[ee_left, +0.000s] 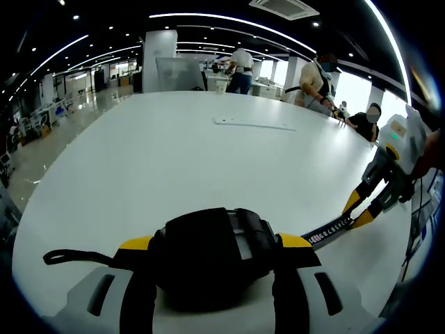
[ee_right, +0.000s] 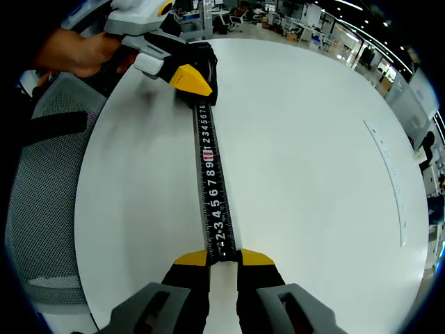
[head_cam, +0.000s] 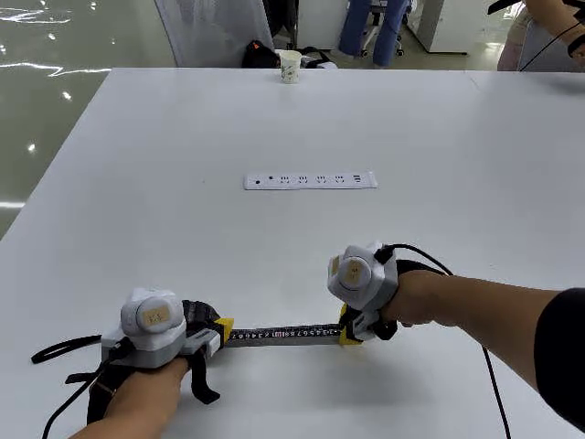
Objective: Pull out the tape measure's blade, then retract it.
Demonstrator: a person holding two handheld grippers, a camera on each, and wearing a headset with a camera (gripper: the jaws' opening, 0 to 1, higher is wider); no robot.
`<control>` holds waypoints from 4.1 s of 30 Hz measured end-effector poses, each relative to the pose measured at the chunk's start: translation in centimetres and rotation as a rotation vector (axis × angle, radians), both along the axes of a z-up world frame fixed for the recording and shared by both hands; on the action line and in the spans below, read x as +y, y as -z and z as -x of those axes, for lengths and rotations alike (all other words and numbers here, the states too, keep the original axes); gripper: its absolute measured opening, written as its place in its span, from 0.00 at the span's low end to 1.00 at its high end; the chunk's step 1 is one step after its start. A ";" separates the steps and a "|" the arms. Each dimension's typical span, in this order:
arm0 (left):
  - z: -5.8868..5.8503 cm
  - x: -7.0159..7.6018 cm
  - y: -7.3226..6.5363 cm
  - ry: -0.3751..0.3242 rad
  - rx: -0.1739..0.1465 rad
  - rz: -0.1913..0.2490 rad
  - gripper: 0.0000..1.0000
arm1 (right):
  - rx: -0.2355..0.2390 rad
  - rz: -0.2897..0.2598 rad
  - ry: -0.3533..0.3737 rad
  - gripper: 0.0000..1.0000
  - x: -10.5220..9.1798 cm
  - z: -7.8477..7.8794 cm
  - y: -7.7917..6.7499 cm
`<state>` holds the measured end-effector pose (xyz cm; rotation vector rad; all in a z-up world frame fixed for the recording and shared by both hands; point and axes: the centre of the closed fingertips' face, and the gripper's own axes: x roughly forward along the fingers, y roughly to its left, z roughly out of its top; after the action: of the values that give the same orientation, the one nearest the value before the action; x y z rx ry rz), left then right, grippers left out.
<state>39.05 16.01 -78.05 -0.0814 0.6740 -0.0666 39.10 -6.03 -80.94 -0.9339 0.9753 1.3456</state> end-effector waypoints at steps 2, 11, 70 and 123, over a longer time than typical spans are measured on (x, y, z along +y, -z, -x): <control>0.0 0.0 0.0 0.000 0.001 0.000 0.63 | 0.001 0.001 0.001 0.11 0.1 0.0 0.0; 0.0 0.0 0.0 0.001 0.001 0.000 0.63 | -0.001 -0.003 0.004 0.11 0.5 0.0 0.0; 0.2 0.0 0.0 0.000 0.010 -0.004 0.63 | -0.002 -0.044 -0.019 0.11 2.7 0.4 0.0; 0.2 -0.1 0.1 0.002 0.015 0.007 0.63 | 0.009 -0.072 0.002 0.11 4.8 0.3 0.0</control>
<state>38.87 15.92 -78.12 -0.0883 0.6888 -0.0703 38.76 -1.19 -80.93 -0.8726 0.9279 1.3756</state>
